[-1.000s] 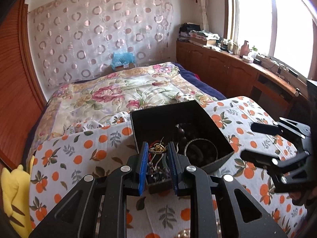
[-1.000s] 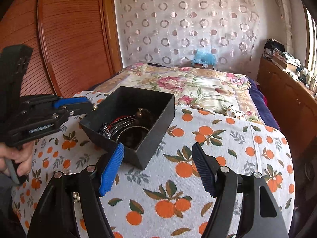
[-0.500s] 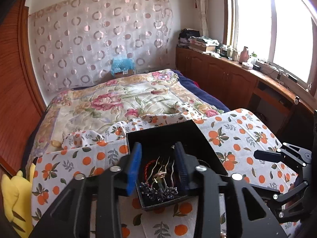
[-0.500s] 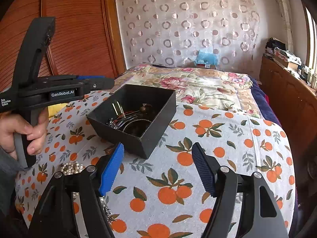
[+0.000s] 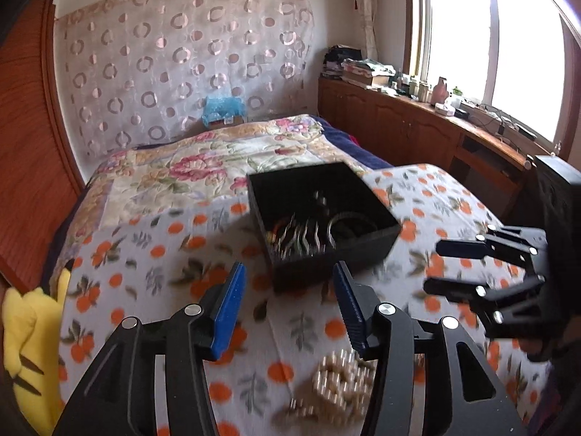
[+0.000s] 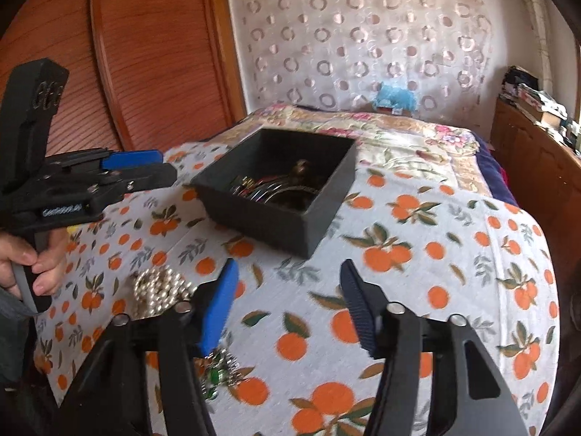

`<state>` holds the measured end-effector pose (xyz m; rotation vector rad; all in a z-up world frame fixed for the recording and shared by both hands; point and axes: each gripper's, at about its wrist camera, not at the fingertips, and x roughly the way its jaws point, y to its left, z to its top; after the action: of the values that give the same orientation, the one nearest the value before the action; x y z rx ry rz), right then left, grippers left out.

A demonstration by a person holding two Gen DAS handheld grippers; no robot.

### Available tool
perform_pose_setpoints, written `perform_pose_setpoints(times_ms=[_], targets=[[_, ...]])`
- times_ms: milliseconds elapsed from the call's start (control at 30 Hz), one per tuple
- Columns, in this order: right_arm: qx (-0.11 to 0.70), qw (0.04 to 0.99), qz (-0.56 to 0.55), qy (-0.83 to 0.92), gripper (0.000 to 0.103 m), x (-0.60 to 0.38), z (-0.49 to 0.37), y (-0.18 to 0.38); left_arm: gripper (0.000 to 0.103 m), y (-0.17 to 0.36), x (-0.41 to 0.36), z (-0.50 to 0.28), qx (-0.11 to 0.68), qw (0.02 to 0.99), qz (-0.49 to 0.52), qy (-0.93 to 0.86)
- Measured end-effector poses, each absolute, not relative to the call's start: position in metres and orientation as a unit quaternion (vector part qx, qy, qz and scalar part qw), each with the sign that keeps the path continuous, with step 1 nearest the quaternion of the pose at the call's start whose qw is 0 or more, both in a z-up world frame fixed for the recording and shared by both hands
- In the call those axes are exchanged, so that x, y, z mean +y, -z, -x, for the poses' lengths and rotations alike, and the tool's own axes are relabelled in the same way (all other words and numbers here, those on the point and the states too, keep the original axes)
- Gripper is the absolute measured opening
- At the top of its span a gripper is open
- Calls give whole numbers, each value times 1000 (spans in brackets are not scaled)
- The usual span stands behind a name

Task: Organize jewelry
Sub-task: 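Grasp the pearl necklace with green pendant with the right tool while the left tool returns to the pile, then lift the pearl necklace with the right tool while the left tool grasps the pearl bead strand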

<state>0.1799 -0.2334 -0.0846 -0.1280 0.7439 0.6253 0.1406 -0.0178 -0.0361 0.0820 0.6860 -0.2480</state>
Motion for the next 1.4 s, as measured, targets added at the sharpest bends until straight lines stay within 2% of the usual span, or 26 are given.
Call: perform_pose_setpoints(times_ms=[167, 600, 700, 767, 933, 1400], targets=[[378, 862, 90, -327, 39, -213, -172, 95, 54, 48, -2, -118, 343, 932, -23, 118], [409, 835, 153, -335, 31, -186, -160, 115, 55, 63, 31, -71, 352, 931, -9, 100], [403, 837, 170, -329, 25, -182, -158, 117, 55, 62, 38, -67, 351, 932, -6, 95], [400, 834, 178, -336, 9, -178, -154, 117, 56, 62, 43, -66, 351, 932, 1, 92], [383, 838, 196, -335, 8, -172, -147, 111, 56, 68, 42, -65, 359, 928, 7, 96], [262, 905, 124, -312, 8, -226, -138, 5, 56, 74, 17, -62, 365, 923, 0, 126]])
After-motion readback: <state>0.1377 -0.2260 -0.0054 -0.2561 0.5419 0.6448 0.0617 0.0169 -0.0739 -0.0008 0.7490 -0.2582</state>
